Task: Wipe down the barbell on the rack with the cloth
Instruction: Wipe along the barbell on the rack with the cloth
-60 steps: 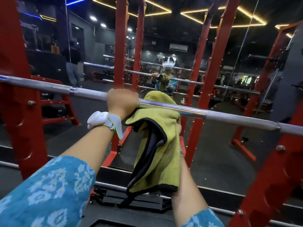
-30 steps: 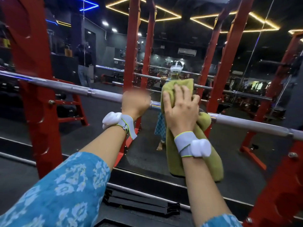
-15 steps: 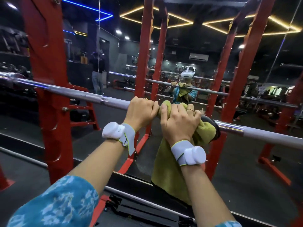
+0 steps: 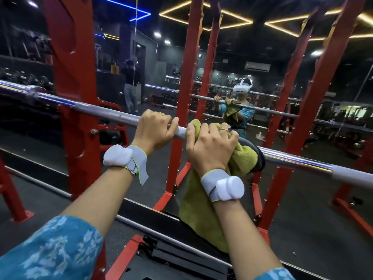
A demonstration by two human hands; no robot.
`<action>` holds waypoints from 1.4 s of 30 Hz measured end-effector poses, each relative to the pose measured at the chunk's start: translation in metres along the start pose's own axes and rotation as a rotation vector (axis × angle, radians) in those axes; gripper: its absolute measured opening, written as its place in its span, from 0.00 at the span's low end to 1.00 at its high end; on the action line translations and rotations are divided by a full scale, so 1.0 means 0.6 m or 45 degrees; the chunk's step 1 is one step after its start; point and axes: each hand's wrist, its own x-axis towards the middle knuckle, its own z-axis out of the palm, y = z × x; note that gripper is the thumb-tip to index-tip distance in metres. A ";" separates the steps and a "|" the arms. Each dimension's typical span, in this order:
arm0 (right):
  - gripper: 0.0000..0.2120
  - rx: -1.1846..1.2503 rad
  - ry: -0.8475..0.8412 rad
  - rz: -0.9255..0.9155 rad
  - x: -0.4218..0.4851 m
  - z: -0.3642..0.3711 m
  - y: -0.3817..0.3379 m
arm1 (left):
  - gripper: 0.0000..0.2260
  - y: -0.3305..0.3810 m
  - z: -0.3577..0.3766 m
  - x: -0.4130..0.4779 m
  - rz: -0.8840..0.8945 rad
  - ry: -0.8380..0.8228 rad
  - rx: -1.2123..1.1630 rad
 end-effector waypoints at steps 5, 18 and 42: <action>0.22 0.009 0.001 -0.007 0.000 0.006 -0.022 | 0.19 -0.038 -0.015 -0.014 -0.067 0.019 0.012; 0.21 -0.003 -0.032 -0.006 0.001 0.027 -0.090 | 0.24 -0.149 -0.015 0.003 -0.198 -0.007 -0.063; 0.22 -0.120 -0.126 -0.300 -0.021 0.050 -0.182 | 0.21 -0.174 -0.001 -0.020 -0.010 -0.111 -0.148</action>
